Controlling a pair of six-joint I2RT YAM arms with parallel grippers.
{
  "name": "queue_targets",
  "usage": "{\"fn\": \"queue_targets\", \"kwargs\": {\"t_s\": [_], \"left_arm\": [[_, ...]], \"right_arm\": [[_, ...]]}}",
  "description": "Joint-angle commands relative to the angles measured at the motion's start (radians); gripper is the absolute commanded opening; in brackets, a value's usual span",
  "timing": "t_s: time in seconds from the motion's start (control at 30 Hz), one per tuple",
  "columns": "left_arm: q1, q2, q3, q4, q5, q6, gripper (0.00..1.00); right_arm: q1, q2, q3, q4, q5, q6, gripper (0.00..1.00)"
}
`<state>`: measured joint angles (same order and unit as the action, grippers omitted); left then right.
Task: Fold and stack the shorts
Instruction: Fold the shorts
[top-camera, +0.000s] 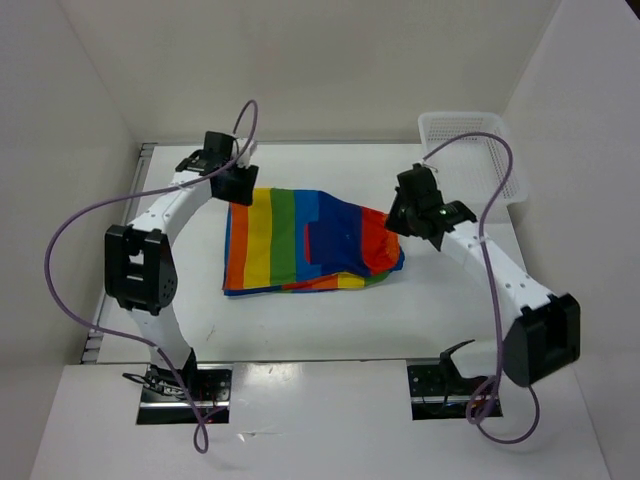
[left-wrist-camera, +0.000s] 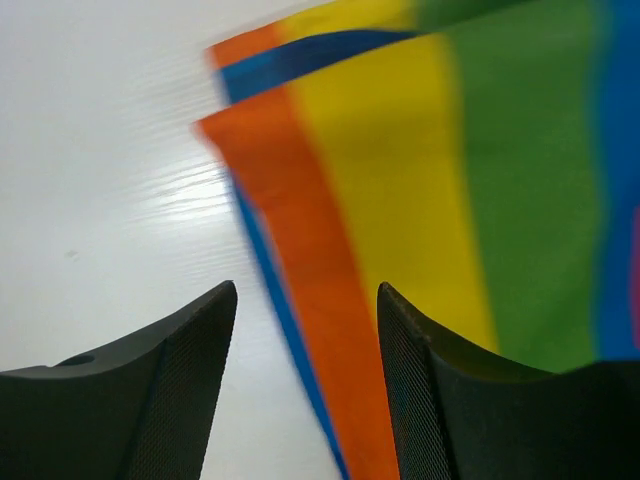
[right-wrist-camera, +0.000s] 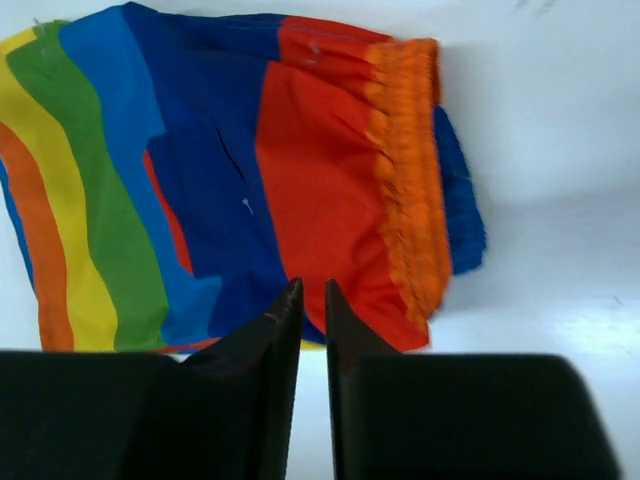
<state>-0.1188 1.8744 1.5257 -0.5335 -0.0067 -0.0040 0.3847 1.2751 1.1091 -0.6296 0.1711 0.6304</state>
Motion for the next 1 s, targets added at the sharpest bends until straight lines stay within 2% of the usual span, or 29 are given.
{"fn": "queue_targets", "kwargs": {"t_s": [0.0, 0.03, 0.17, 0.27, 0.33, 0.5, 0.67, 0.8, 0.97], "left_arm": [[-0.102, -0.070, 0.030, -0.103, 0.161, 0.004, 0.66], [-0.120, -0.070, 0.005, -0.138, 0.231, 0.004, 0.66], [-0.220, -0.048, -0.131, -0.138, 0.292, 0.004, 0.65], [-0.263, -0.029, -0.217, -0.106, 0.320, 0.004, 0.65], [-0.301, -0.015, -0.287, -0.069, 0.277, 0.004, 0.63], [-0.312, 0.022, -0.366, -0.057, 0.104, 0.004, 0.63], [-0.312, 0.011, -0.478, -0.022, -0.077, 0.004, 0.62], [-0.312, 0.000, -0.506, 0.006, -0.168, 0.004, 0.62], [-0.312, 0.000, -0.440, -0.028, -0.109, 0.004, 0.63]], "right_arm": [[0.014, 0.140, 0.061, 0.131, -0.074, -0.006, 0.17], [0.014, 0.174, 0.073, 0.168, -0.074, -0.015, 0.14], [0.014, 0.363, 0.158, 0.188, -0.087, -0.015, 0.06], [0.014, 0.434, 0.167, 0.232, -0.045, -0.015, 0.00], [0.005, 0.503, 0.167, 0.254, -0.035, -0.006, 0.00], [-0.013, 0.685, 0.222, 0.245, -0.012, 0.018, 0.00], [-0.064, 0.708, 0.238, 0.307, 0.086, 0.092, 0.00], [-0.073, 0.737, 0.284, 0.347, 0.130, 0.101, 0.00], [-0.083, 0.852, 0.441, 0.323, 0.021, 0.009, 0.00]]}}
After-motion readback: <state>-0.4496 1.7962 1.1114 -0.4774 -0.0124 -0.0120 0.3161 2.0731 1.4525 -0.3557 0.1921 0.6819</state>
